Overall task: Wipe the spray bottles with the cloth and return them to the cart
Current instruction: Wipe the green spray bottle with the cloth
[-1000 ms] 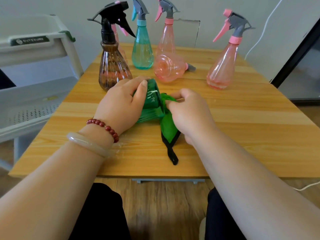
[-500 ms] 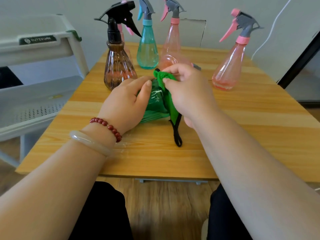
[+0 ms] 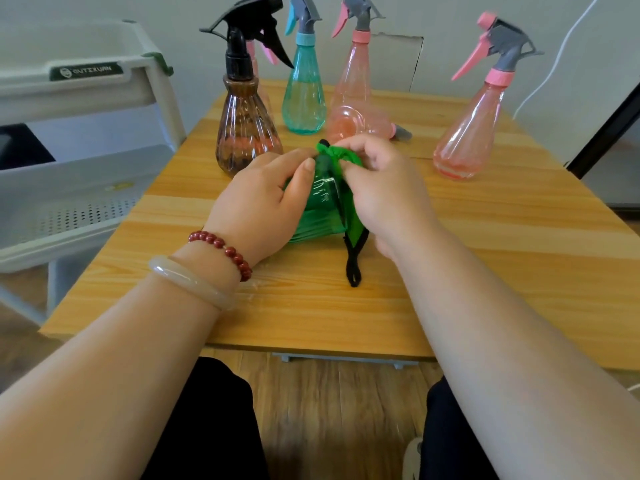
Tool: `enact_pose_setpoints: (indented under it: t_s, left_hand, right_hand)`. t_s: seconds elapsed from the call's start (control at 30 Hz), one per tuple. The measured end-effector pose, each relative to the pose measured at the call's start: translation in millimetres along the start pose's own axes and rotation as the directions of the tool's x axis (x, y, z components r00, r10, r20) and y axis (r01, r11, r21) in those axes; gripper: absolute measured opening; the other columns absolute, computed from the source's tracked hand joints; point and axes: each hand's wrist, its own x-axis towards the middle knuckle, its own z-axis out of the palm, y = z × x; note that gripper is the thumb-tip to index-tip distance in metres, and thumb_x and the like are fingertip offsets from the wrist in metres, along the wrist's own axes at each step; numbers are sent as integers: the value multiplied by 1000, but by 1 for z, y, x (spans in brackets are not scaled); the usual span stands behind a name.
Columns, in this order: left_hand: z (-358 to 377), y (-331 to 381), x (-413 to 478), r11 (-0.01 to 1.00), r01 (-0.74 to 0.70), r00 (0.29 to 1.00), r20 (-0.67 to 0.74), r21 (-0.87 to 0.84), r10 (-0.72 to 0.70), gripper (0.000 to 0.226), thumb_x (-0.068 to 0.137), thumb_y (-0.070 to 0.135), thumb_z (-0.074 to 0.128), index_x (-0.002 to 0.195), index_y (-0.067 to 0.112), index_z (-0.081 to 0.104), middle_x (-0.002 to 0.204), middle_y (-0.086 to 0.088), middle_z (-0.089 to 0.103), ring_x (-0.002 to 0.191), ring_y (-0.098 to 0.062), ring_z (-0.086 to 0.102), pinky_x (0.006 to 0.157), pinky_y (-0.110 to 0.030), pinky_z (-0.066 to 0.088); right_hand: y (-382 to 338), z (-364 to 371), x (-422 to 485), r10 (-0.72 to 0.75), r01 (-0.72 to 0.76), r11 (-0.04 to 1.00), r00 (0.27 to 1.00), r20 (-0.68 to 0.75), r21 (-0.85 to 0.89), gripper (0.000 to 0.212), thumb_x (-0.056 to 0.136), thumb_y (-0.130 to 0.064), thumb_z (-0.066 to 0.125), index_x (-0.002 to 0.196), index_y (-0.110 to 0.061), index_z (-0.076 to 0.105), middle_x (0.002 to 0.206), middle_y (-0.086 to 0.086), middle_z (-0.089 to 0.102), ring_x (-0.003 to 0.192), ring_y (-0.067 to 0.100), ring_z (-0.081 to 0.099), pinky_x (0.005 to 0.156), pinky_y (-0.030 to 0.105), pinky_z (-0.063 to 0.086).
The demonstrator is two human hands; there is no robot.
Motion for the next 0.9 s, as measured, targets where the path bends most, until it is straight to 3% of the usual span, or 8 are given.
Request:
enact_pose_setpoints:
  t_s: [0.13,0.33,0.5,0.6,0.73,0.8,0.9]
  left_hand:
    - [0,-1,1,1000,-8,1000,21,8,8,41,105,40,29,138,32,53,109,7,52,97,-6,47,70,-9,31]
    - [-1,-1,1,1000,8,1000,-1,-3,-8,41,105,37,30,139,29,52,111,10,50,99,-2,44,69,-3,27]
    - [0,-1,0,1000,-11,1000,11,3,11,43,104,41,29,139,31,52,110,10,50,99,-4,45,70,-5,28]
    - [-1,0,0,1000,-2,1000,-4,-5,2,42,105,38,30,139,29,52,110,10,50,98,-2,46,69,-4,28]
    - [0,-2,0,1000,-10,1000,-7,2,10,40,105,38,31,136,26,55,107,10,50,97,-5,48,68,-5,29]
    - [0,-3,1,1000,-7,1000,2,-1,7,39,105,39,30,132,29,57,101,7,52,94,-8,50,67,-9,32]
    - [0,-2,2,1000,0,1000,1,-12,0,39,105,38,30,134,33,56,104,6,54,95,-8,48,69,-9,32]
  right_hand:
    - [6,-3,0,99,-91,988,994,53,-124,19,99,-15,54,101,-30,65,101,-12,66,87,6,61,64,22,49]
    - [-1,0,-7,-52,55,994,998,-31,95,26,96,-11,59,90,-36,64,100,-15,69,96,-2,63,77,14,49]
    - [11,1,-2,83,-83,997,997,5,1,21,98,-13,56,103,-30,68,105,-10,69,99,11,65,78,28,55]
    - [-3,-1,-5,-24,26,994,999,-23,110,24,95,-9,58,94,-31,68,99,-11,70,96,7,66,84,27,55]
    - [-6,-6,-21,-154,154,986,988,-9,57,25,91,-9,59,90,-33,68,95,-10,71,95,10,67,88,40,56]
    - [-1,-13,-32,-162,162,986,987,7,49,27,88,-7,61,89,-32,71,94,-11,73,94,11,67,87,37,55]
    - [5,-17,-42,-148,149,987,989,-30,66,31,86,-3,64,86,-32,74,91,-15,74,90,4,67,80,21,53]
